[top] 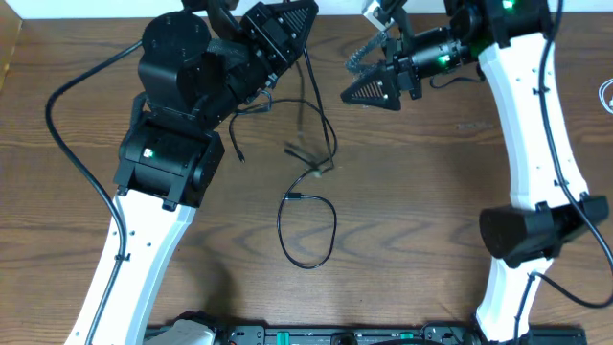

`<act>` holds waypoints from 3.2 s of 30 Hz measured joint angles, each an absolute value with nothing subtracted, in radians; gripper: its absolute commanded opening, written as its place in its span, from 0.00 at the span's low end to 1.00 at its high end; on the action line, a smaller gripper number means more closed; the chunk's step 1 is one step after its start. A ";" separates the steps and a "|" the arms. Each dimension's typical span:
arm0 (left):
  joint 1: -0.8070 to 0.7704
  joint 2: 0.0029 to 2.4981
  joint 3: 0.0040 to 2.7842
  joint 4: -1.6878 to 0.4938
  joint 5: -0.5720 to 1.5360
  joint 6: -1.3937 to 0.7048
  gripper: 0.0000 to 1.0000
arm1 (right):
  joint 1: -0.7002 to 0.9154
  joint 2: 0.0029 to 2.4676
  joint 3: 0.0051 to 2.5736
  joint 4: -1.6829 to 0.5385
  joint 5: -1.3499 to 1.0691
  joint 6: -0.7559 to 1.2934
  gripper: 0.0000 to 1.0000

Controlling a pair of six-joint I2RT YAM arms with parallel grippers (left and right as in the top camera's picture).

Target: Untangle cables

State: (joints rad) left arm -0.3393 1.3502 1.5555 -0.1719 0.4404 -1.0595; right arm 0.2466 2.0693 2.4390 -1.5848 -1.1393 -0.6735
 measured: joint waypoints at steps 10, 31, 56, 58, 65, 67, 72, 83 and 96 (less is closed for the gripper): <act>-0.339 1.350 1.555 -0.153 0.440 -1.219 0.08 | 0.320 2.037 2.439 -1.493 -1.175 -0.682 0.82; -0.339 1.350 1.555 -0.153 0.413 -1.260 0.08 | 0.310 2.037 2.439 -1.336 -1.055 -0.481 0.76; -0.339 1.350 1.555 -0.183 0.396 -1.260 0.08 | 0.344 2.037 2.439 -1.361 -1.391 -0.549 0.41; -0.339 1.350 1.555 -0.183 0.394 -1.260 0.08 | 0.369 2.037 2.439 -1.361 -1.352 -0.552 0.38; -0.339 1.350 1.555 -0.193 0.392 -1.260 0.08 | 0.426 2.037 2.439 -1.346 -1.245 -0.542 0.01; -0.339 1.350 1.555 -0.217 0.390 -1.260 0.08 | 0.427 2.037 2.439 -1.336 -1.211 -0.519 0.01; -0.337 1.350 1.555 -0.320 0.368 -1.257 0.12 | 0.420 2.037 2.439 -1.303 -1.073 -0.411 0.01; -0.337 1.350 1.555 -0.527 0.308 -1.042 0.46 | 0.313 1.991 2.432 -1.235 -0.695 -0.166 0.01; -0.337 1.350 1.555 -0.628 0.308 -0.752 0.46 | -0.054 1.663 2.440 -1.191 -0.417 0.073 0.01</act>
